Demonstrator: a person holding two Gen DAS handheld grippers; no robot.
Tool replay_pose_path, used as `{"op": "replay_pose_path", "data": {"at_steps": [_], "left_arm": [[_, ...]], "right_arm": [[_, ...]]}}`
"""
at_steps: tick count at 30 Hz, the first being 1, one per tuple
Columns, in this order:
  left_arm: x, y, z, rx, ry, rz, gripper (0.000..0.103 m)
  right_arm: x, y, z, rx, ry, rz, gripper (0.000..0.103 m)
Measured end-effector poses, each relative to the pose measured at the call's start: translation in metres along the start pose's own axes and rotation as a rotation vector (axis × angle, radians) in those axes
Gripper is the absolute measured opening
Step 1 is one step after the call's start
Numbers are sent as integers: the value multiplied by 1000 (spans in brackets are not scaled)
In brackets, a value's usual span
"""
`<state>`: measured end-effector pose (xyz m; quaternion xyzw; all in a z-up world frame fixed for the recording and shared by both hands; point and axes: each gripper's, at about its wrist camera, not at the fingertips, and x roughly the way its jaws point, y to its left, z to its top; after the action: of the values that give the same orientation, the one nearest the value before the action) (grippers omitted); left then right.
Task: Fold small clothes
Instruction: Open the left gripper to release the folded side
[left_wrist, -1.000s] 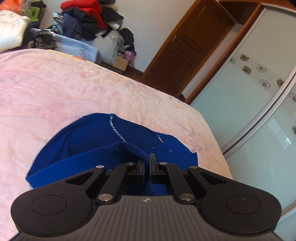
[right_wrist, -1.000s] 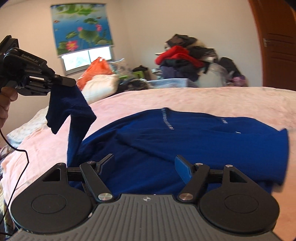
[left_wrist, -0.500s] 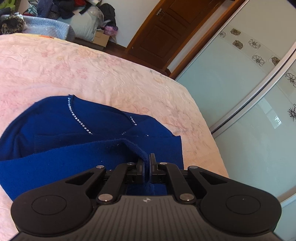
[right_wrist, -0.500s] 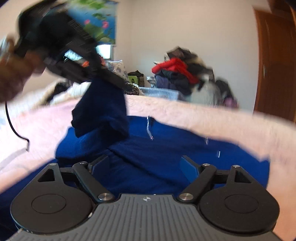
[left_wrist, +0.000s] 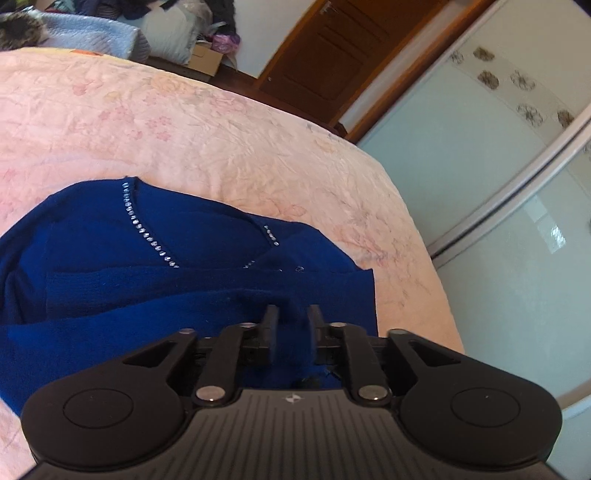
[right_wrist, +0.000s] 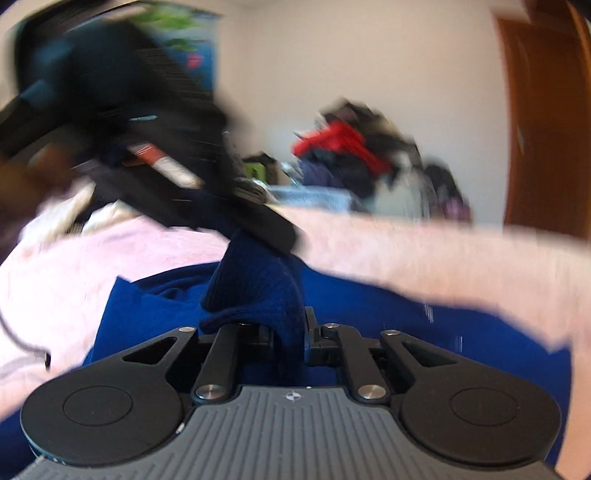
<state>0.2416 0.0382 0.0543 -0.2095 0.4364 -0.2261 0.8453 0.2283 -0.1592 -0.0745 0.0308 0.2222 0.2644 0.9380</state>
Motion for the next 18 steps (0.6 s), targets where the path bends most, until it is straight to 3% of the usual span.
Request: {"op": "replay_pose_path", "data": {"at_steps": [1, 2, 3, 6, 7, 8, 11, 15, 16, 18], "left_arm": [[-4, 4, -2, -8, -18, 12, 41], [-10, 8, -6, -8, -42, 32, 62], [-17, 12, -10, -3, -74, 57, 74], [-32, 22, -24, 41, -116, 134, 76], [-35, 26, -29, 53, -121, 161, 76], [-38, 30, -34, 63, -126, 187, 76], [-44, 44, -47, 95, -132, 281, 76], [-52, 70, -59, 122, -166, 447, 76], [-54, 78, -61, 119, -173, 482, 76], [-58, 94, -62, 101, -172, 520, 76]], "right_arm": [[3, -14, -2, 80, 23, -3, 10], [6, -29, -6, 166, 46, -2, 10], [8, -45, -11, 261, 66, 4, 11], [12, -76, -30, 468, 106, 35, 13], [14, -80, -34, 499, 112, 54, 21], [15, -83, -37, 524, 113, 65, 21], [26, -86, -36, 574, 115, 86, 35], [29, -70, -26, 512, 126, 101, 67], [28, -60, -21, 428, 138, 81, 72], [27, -33, -17, 192, 174, -6, 73]]}}
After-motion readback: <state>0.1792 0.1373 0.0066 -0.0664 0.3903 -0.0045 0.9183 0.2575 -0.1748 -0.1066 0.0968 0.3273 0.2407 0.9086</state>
